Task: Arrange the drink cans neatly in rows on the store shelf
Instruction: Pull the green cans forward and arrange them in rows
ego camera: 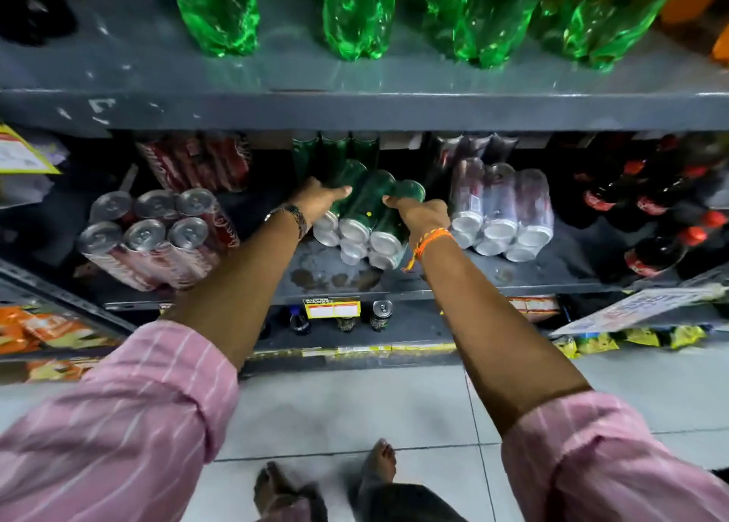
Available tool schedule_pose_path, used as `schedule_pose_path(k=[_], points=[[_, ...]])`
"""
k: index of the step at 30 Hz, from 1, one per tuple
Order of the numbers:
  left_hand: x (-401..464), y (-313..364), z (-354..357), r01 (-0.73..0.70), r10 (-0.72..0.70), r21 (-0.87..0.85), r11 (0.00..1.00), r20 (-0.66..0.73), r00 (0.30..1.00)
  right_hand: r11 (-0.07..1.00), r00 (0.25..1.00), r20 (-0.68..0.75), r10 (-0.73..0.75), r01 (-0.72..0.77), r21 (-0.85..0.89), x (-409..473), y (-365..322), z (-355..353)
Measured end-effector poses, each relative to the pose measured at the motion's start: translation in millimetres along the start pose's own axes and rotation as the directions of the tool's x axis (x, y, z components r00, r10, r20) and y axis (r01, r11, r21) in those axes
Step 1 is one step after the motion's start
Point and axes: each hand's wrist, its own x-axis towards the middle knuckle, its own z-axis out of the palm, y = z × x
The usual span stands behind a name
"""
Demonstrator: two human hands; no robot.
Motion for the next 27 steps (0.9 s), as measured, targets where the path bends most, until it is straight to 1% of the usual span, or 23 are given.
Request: schedule_pose_path(k=[5, 9, 11, 14, 16, 20, 24, 25, 27], points=[[-21, -15, -5, -0.009, -0.006, -0.204, 0.979, -0.075, 0.997, 0.985, 0.993, 0.079, -0.088, 0.099, -0.138, -8, -9, -13], [-39, -21, -8, -0.046, 0.012, -0.299, 0.953, -0.115, 0.993, 0.957, 0.976, 0.038, -0.213, 0.217, -0.194, -21, -9, -13], [-44, -26, -10, -0.081, 0.028, -0.321, 0.943, -0.165, 0.986, 0.933, 0.955, 0.03, -0.294, 0.293, -0.207, -29, -6, -15], [-48, -38, -7, -0.139, 0.067, -0.281, 0.949, -0.251, 0.966, 0.889, 0.915, 0.027, -0.402, 0.397, -0.227, -39, 5, -18], [-51, -47, -5, -0.156, 0.079, -0.257, 0.954, -0.283, 0.956, 0.874, 0.89, 0.029, -0.455, 0.453, -0.176, -43, 18, -16], [-59, -66, 4, -0.214, 0.133, -0.223, 0.951, -0.331, 0.934, 0.855, 0.857, 0.005, -0.516, 0.515, -0.059, -49, 48, -11], [-65, -83, 5, -0.271, 0.208, -0.145, 0.952, -0.345, 0.915, 0.869, 0.869, 0.021, -0.494, 0.493, 0.038, -53, 73, -5], [-68, -85, 5, -0.275, 0.219, -0.125, 0.953, -0.343, 0.914, 0.874, 0.876, 0.029, -0.482, 0.478, 0.083, -54, 79, -4], [-69, -90, 5, -0.258, 0.209, -0.113, 0.96, -0.328, 0.921, 0.875, 0.878, 0.028, -0.478, 0.473, 0.106, -58, 90, -1]])
